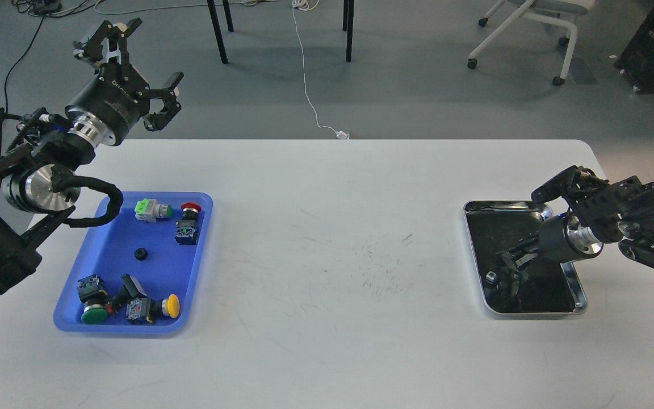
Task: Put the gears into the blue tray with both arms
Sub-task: 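Grasp another small black part in the metal tray with the right gripper, then carry the black part with the right gripper toward the table center, then open the right gripper to set the part down and lift away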
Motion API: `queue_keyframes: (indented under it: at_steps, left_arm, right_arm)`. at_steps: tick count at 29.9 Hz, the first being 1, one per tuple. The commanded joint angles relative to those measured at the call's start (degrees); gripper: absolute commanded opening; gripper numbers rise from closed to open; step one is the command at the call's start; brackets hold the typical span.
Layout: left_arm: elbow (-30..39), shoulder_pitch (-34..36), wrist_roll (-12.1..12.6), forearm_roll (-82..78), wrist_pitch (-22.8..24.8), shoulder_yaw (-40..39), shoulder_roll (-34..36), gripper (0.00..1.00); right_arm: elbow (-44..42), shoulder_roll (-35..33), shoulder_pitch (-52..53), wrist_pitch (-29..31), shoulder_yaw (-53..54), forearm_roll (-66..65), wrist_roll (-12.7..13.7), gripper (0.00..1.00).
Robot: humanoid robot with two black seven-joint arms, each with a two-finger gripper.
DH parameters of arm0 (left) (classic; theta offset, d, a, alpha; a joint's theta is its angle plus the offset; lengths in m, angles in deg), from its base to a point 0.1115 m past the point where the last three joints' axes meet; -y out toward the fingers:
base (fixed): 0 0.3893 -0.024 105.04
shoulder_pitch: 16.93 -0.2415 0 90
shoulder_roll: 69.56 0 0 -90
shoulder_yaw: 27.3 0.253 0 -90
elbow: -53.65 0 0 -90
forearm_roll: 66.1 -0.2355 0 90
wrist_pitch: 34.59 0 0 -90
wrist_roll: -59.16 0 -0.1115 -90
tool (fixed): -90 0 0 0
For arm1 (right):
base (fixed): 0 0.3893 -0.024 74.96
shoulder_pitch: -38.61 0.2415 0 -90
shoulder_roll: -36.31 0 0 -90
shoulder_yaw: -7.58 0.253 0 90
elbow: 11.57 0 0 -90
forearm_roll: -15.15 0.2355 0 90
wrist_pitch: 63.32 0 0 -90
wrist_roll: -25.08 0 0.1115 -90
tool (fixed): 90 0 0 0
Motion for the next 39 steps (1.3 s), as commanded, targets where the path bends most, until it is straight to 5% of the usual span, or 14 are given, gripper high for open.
queue_keyframes:
  at_steps: [1,15,29,31,33,39]
  left_arm:
    - [0.0,0.0,0.0,0.0,0.09,0.01,0.55,0.98]
    - [0.0,0.0,0.0,0.0,0.18,0.1,1.52,0.98]
    - [-0.09,-0.08,-0.09,0.0,0.09,0.1,1.52,0.98]
    - [0.0,-0.09,-0.09,0.0,0.09,0.1,1.52,0.98]
    - [-0.01,-0.09,-0.09,0.0,0.18,0.01,1.52,0.98]
    - [0.0,0.0,-0.09,-0.17,0.44,0.18,1.52,0.98]
  right_arm:
    - [5.02,0.41,3.98,0.2,0.29,0.9,0.05,0.22]
    - [4.51,17.81,2.67,-4.37,0.47,13.2,-0.65,0.23]
    - [1.61,23.44,-2.25,-7.36,0.47,14.35,-0.74,0.28]
    - [1.34,23.53,-2.34,-7.62,0.99,14.35,-0.74,0.42]
    - [1.08,23.53,-2.34,-8.24,2.57,14.61,-0.74,0.66]
    - [1.16,22.56,-1.64,-7.98,5.12,18.03,-0.65,0.85]
